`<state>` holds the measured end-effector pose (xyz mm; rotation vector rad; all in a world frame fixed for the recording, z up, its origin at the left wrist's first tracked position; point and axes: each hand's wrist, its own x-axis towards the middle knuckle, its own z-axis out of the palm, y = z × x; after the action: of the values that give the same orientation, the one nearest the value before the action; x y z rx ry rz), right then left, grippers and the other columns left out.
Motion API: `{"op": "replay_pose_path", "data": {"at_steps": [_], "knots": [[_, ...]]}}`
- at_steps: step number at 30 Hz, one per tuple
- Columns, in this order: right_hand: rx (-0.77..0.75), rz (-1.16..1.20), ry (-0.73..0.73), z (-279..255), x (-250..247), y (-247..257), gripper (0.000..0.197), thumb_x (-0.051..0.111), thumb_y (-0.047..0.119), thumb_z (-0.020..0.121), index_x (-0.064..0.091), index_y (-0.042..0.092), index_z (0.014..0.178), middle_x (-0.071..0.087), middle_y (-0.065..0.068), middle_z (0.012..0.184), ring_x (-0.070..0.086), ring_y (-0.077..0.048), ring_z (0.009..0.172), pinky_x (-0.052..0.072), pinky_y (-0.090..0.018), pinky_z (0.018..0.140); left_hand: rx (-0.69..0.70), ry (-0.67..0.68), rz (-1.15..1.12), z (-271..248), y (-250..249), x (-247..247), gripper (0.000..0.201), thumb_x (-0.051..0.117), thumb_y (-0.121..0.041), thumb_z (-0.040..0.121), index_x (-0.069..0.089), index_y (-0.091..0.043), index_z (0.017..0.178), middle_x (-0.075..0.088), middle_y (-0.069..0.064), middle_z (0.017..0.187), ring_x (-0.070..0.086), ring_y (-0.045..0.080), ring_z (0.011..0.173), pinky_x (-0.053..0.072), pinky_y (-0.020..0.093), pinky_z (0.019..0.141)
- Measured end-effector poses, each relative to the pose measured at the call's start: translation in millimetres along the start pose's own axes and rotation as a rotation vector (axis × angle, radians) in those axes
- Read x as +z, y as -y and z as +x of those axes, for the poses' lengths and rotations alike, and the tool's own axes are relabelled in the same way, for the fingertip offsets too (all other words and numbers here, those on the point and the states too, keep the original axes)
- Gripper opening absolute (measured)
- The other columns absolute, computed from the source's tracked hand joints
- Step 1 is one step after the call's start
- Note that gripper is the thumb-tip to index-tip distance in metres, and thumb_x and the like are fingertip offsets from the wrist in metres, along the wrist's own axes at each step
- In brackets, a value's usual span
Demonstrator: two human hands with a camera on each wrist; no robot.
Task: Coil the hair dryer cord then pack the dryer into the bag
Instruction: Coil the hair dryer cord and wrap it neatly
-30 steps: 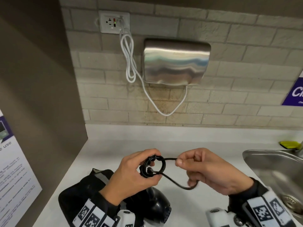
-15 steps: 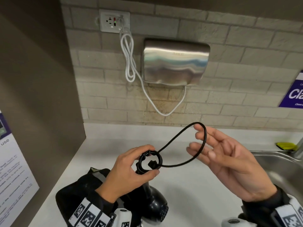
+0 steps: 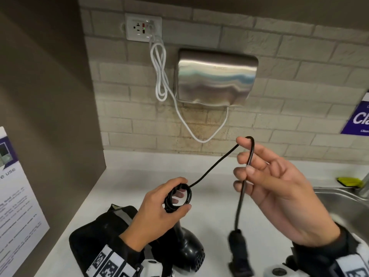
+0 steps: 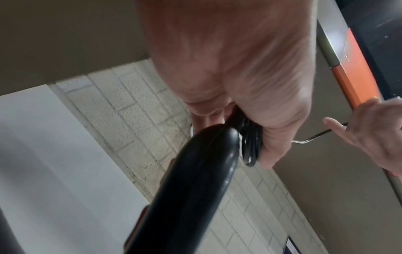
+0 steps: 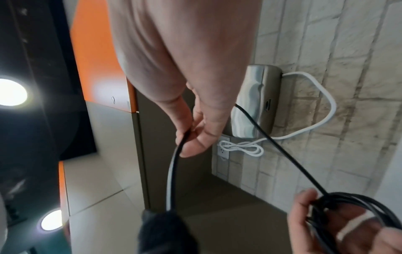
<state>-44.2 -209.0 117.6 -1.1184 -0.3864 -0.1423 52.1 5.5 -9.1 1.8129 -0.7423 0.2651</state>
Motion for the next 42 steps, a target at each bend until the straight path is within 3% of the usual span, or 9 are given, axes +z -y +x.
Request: {"op": "replay_pose_path", "data": {"at_steps": [4,8,15,20,26,30,34,37,42], "knots": [[0.072,-0.059,-0.105,1.5,-8.5,14.9,0.044,0.046,-0.015,0.072,0.06,0.0,0.111,0.053,-0.007,0.075,0.05,-0.017,0.059,0.048,-0.026,0.052,-0.098,0.009,-0.146,-3.5,-5.0,-1.0,0.046,0.074,-0.01,0.086,0.058,-0.037,0.119,0.07,-0.014,0.097,0.069,0.01,0.09,0.049,0.011,0.081],[0.105,-0.141,-0.259,-1.2,-29.4,17.9,0.031,0.039,-0.011,0.068,0.054,0.008,0.089,0.045,-0.003,0.068,0.041,-0.014,0.055,0.035,-0.024,0.047,-0.115,-0.106,-0.178,-3.8,-6.1,2.5,0.025,0.064,-0.018,0.093,0.064,-0.04,0.104,0.072,-0.01,0.094,0.071,0.01,0.086,0.055,0.019,0.078],[0.132,-0.408,-0.443,-10.5,-70.0,-14.4,0.03,0.043,-0.013,0.086,0.051,0.014,0.079,0.054,-0.003,0.071,0.036,-0.016,0.059,0.029,-0.032,0.056,-0.099,-0.184,-0.1,-0.7,-6.1,5.5,0.022,0.071,-0.013,0.088,0.065,-0.031,0.097,0.071,-0.019,0.09,0.071,0.004,0.083,0.052,0.012,0.078],[0.124,-0.624,-0.487,-21.5,-79.8,-50.1,0.016,0.065,-0.009,0.083,0.059,0.005,0.078,0.049,-0.004,0.064,0.04,-0.013,0.058,0.033,-0.026,0.052,-0.074,-0.19,-0.098,-3.1,-6.7,5.0,0.018,0.069,-0.015,0.089,0.063,-0.03,0.097,0.073,-0.014,0.083,0.072,0.008,0.08,0.051,0.012,0.077],[0.092,-0.789,-0.311,-17.6,-53.6,-67.9,0.021,0.075,0.004,0.081,0.066,0.019,0.093,0.059,-0.008,0.069,0.045,-0.017,0.055,0.037,-0.02,0.05,-0.018,-0.158,-0.088,0.0,-9.7,8.9,0.009,0.063,-0.029,0.088,0.061,-0.032,0.096,0.072,-0.011,0.08,0.071,0.009,0.079,0.048,0.008,0.075],[-0.063,-1.152,-0.096,-5.5,-32.1,-73.1,0.013,0.073,0.022,0.085,0.067,0.026,0.096,0.064,0.011,0.075,0.041,-0.005,0.049,0.036,-0.012,0.053,0.022,-0.121,-0.053,1.4,-11.2,14.0,0.011,0.058,-0.041,0.087,0.06,-0.036,0.097,0.071,-0.012,0.08,0.071,0.009,0.079,0.049,0.011,0.075],[-0.232,-1.469,0.106,7.4,-17.3,-71.5,0.011,0.055,0.032,0.096,0.065,0.027,0.097,0.06,0.015,0.082,0.05,-0.001,0.07,0.039,-0.015,0.064,0.061,-0.088,0.032,1.1,-8.7,11.8,0.012,0.057,-0.042,0.089,0.059,-0.036,0.099,0.07,-0.017,0.088,0.07,0.004,0.08,0.048,0.009,0.074],[-0.267,-1.495,0.169,18.4,-7.7,-65.7,0.009,0.054,0.03,0.097,0.063,0.028,0.097,0.058,0.013,0.082,0.053,-0.006,0.073,0.047,-0.025,0.064,0.111,-0.043,0.097,0.6,-8.2,9.8,0.016,0.06,-0.043,0.092,0.06,-0.034,0.106,0.069,-0.02,0.092,0.068,0.0,0.083,0.047,0.007,0.074],[-0.185,-1.241,0.089,34.9,-5.6,-73.7,0.01,0.062,0.022,0.093,0.07,0.024,0.089,0.065,0.012,0.077,0.057,-0.008,0.073,0.042,-0.016,0.065,0.086,-0.02,0.102,-2.4,-11.7,9.0,0.011,0.059,-0.042,0.092,0.054,-0.037,0.101,0.069,-0.019,0.085,0.068,0.0,0.083,0.049,0.009,0.072]]}}
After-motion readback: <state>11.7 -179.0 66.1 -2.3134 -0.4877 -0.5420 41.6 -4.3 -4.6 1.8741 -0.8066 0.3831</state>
